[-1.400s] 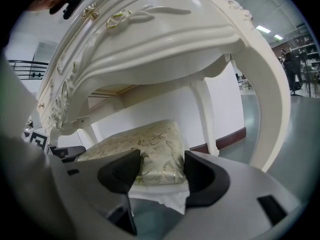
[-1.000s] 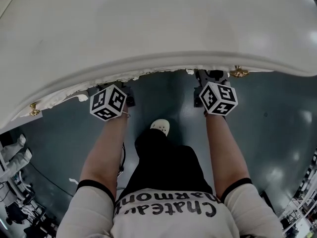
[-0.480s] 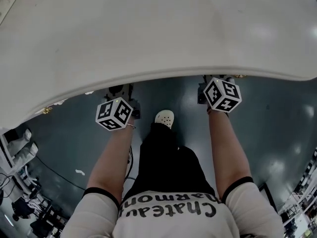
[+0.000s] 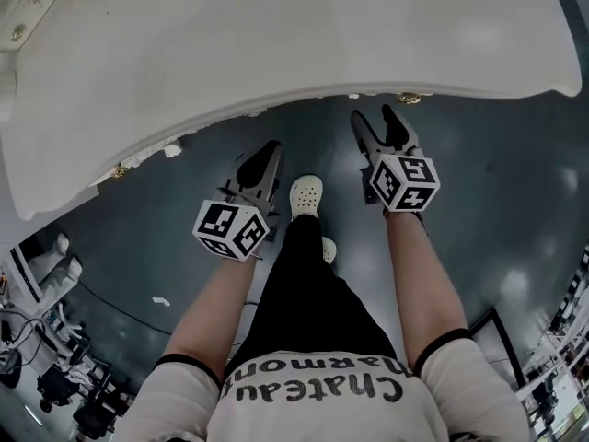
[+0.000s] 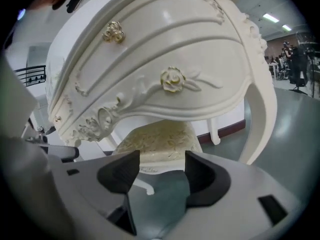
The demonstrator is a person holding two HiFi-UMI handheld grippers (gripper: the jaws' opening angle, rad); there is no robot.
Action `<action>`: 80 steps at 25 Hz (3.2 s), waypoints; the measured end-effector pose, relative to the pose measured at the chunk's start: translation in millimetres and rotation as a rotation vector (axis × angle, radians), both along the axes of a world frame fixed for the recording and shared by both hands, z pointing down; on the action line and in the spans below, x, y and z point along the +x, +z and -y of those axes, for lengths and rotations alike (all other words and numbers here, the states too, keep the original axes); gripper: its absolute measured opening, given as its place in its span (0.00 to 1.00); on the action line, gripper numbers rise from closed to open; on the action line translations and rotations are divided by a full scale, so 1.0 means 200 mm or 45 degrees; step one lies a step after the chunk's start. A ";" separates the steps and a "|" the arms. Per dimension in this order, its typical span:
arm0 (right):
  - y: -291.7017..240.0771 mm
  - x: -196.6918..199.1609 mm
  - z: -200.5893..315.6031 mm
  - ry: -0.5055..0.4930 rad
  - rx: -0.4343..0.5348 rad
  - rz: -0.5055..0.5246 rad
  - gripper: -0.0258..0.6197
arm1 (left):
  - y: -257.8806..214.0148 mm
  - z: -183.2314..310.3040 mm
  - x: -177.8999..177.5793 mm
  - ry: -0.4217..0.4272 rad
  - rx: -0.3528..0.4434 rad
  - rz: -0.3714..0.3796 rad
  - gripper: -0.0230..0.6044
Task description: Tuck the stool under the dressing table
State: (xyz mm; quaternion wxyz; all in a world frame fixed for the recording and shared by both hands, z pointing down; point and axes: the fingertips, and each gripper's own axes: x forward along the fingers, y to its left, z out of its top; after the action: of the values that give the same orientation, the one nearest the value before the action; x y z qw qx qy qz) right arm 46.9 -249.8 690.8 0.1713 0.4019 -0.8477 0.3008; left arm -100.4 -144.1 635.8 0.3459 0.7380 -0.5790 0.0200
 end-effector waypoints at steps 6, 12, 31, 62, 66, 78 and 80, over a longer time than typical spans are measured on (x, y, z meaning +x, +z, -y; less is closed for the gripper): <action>-0.36 -0.01 -0.29 -0.131 -0.063 0.090 0.49 | -0.47 -0.06 0.19 0.114 0.098 -0.019 0.08; -0.89 0.00 -0.44 -0.147 0.042 0.215 0.32 | -0.90 -0.12 0.23 0.125 0.169 0.135 0.08; -2.65 0.18 -0.73 -0.126 0.595 0.436 0.12 | -2.55 -0.46 0.57 0.264 0.764 0.166 0.08; -2.97 -0.04 -1.48 -0.035 0.661 0.163 0.12 | -2.78 -1.16 0.12 0.444 0.740 0.176 0.08; -2.93 -0.07 -1.55 -0.038 0.650 0.120 0.12 | -2.75 -1.22 0.10 0.448 0.733 0.155 0.08; -2.95 -0.08 -1.64 -0.030 0.649 0.092 0.12 | -2.76 -1.32 0.09 0.464 0.748 0.143 0.08; -2.95 -0.09 -1.65 -0.029 0.644 0.088 0.12 | -2.76 -1.33 0.08 0.464 0.748 0.144 0.08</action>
State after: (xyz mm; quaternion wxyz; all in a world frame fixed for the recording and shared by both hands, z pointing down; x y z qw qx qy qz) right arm 29.0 79.6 101.5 0.0395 0.4118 -0.9059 0.0908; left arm -84.3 121.5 83.4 0.0770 0.8951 -0.4368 -0.0452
